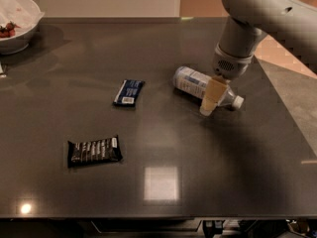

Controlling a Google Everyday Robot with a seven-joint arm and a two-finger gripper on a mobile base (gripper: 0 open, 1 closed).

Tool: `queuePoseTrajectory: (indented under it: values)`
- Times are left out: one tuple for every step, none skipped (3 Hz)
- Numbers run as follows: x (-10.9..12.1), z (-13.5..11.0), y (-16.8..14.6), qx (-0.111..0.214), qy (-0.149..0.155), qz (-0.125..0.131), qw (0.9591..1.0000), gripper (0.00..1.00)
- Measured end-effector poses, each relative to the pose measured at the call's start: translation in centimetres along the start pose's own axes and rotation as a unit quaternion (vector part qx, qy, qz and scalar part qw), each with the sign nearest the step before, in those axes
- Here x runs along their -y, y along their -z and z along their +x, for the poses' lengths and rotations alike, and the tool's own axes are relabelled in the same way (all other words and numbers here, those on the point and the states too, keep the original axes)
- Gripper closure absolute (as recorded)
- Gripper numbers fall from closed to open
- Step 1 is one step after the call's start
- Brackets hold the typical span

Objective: Place blue plastic bottle upright

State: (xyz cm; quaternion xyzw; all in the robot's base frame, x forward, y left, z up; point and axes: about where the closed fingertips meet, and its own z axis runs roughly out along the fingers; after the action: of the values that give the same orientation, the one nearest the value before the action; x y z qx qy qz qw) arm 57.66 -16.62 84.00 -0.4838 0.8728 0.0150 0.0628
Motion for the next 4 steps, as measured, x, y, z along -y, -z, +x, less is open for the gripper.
queuePoseTrajectory:
  values:
    - [0.2, 0.0, -0.2, -0.003, 0.0, -0.005, 1.0, 0.41]
    - [0.3, -0.1, 0.0, 0.001, 0.002, -0.008, 1.0, 0.64]
    - [0.3, -0.2, 0.4, 0.005, 0.01, -0.009, 0.9999, 0.87]
    - [0.4, -0.3, 1.1, 0.004, 0.043, -0.001, 0.9991, 1.0]
